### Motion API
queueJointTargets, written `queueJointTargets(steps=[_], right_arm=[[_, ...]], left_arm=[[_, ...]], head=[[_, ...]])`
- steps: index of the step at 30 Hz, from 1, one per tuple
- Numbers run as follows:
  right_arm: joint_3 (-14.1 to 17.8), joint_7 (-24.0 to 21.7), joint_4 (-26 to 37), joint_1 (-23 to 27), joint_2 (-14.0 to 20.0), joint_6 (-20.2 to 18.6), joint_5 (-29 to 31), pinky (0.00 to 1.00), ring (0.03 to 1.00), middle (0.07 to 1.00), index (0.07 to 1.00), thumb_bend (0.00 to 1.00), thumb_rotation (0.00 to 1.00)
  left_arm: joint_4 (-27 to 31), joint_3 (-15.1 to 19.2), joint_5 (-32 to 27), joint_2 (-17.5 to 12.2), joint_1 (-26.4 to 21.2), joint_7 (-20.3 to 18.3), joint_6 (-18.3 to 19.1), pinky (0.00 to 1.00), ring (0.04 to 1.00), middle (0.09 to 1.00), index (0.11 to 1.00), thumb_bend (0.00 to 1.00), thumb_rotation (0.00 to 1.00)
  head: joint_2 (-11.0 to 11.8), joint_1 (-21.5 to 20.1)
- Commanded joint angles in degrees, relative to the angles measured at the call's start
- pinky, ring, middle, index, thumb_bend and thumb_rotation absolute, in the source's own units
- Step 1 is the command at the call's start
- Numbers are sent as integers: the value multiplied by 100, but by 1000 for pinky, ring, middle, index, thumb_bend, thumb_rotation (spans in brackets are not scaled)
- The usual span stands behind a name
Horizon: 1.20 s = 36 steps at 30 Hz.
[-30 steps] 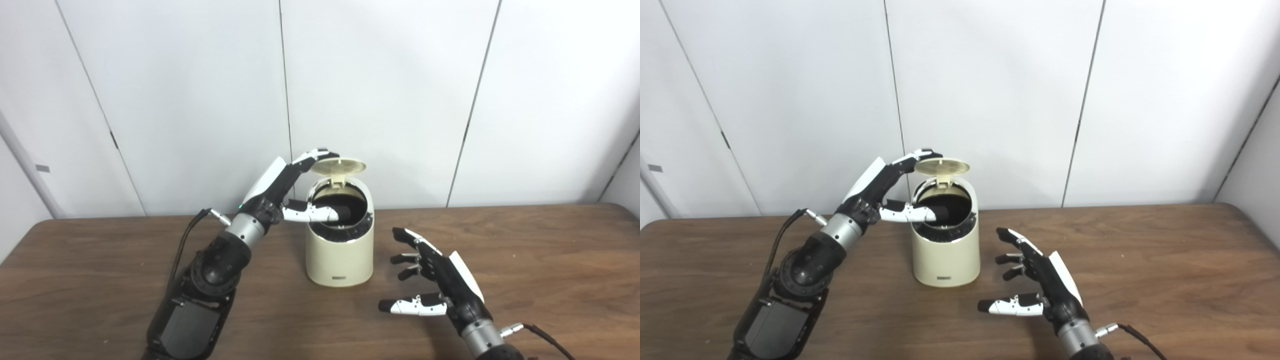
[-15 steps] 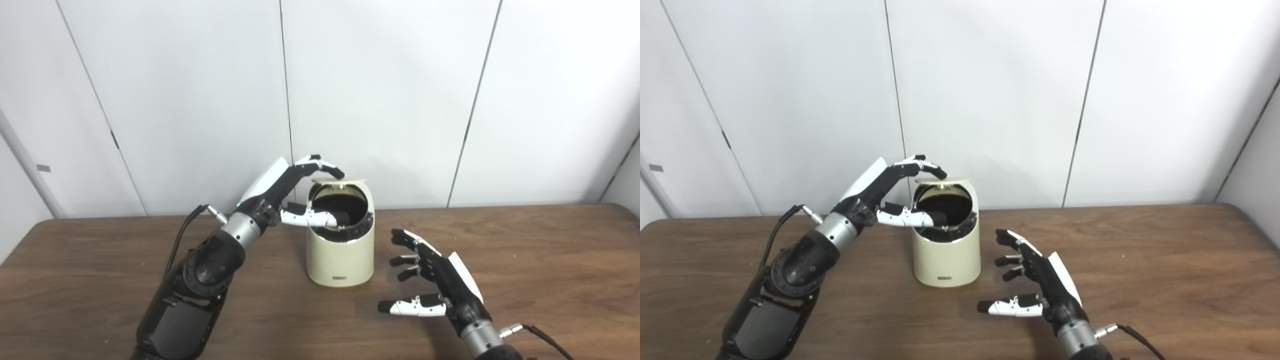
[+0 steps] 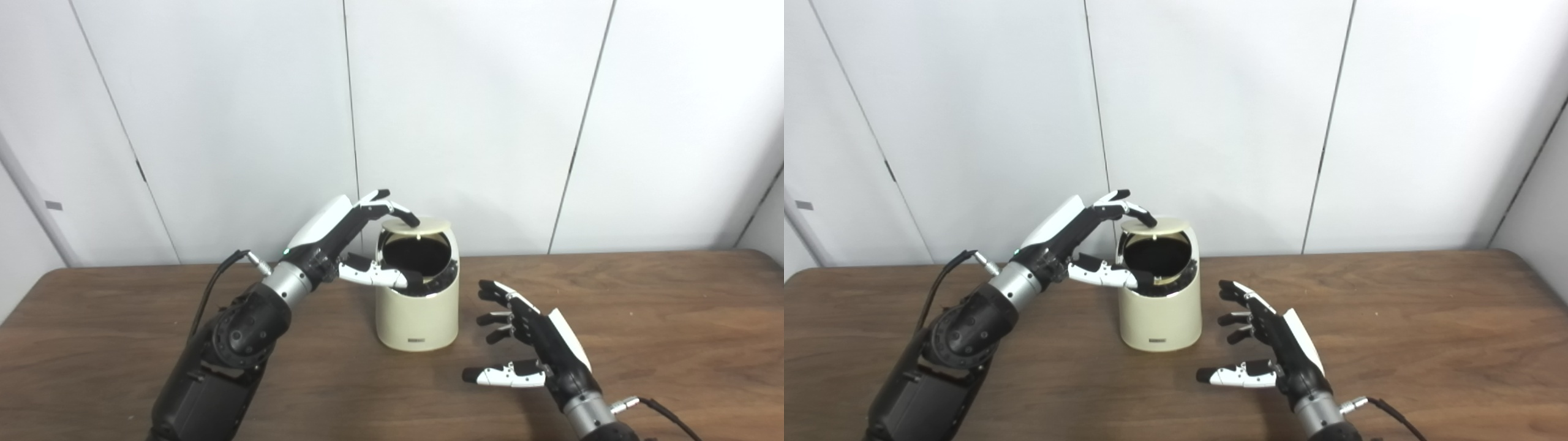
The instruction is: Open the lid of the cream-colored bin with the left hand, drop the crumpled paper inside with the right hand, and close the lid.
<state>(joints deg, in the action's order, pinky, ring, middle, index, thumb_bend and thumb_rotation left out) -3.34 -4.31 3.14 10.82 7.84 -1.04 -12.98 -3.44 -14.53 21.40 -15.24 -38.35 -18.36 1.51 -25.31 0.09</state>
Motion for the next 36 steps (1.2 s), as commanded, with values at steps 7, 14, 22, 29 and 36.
queueJointTargets(steps=[7, 14, 22, 29, 36], right_arm=[[1, 108, 137, 217, -43, 249, 30, 560, 703, 845, 846, 831, 73], [-11, 143, 160, 235, -69, 241, -38, 553, 695, 837, 840, 842, 89], [-36, 136, 242, 216, -79, 203, -75, 554, 700, 840, 844, 836, 87], [-61, 151, 291, 213, -95, 146, -121, 556, 697, 840, 843, 833, 87], [-46, 154, 331, 215, -97, 87, -131, 554, 701, 840, 842, 834, 90]], left_arm=[[327, -22, 220, -163, -68, 21, -156, 878, 991, 813, 746, 1000, 415], [440, -2, 157, -146, 12, -111, -102, 892, 1000, 818, 748, 1000, 402], [317, -198, 450, -247, 37, -136, -435, 834, 966, 774, 741, 992, 359], [308, -424, 969, -321, 48, -96, -706, 878, 972, 776, 740, 990, 334], [270, -556, 1465, -347, 57, -5, -917, 994, 975, 774, 751, 995, 320]], head=[[-33, -9], [-54, -57], [-84, -74], [-124, -98], [-153, -97]])
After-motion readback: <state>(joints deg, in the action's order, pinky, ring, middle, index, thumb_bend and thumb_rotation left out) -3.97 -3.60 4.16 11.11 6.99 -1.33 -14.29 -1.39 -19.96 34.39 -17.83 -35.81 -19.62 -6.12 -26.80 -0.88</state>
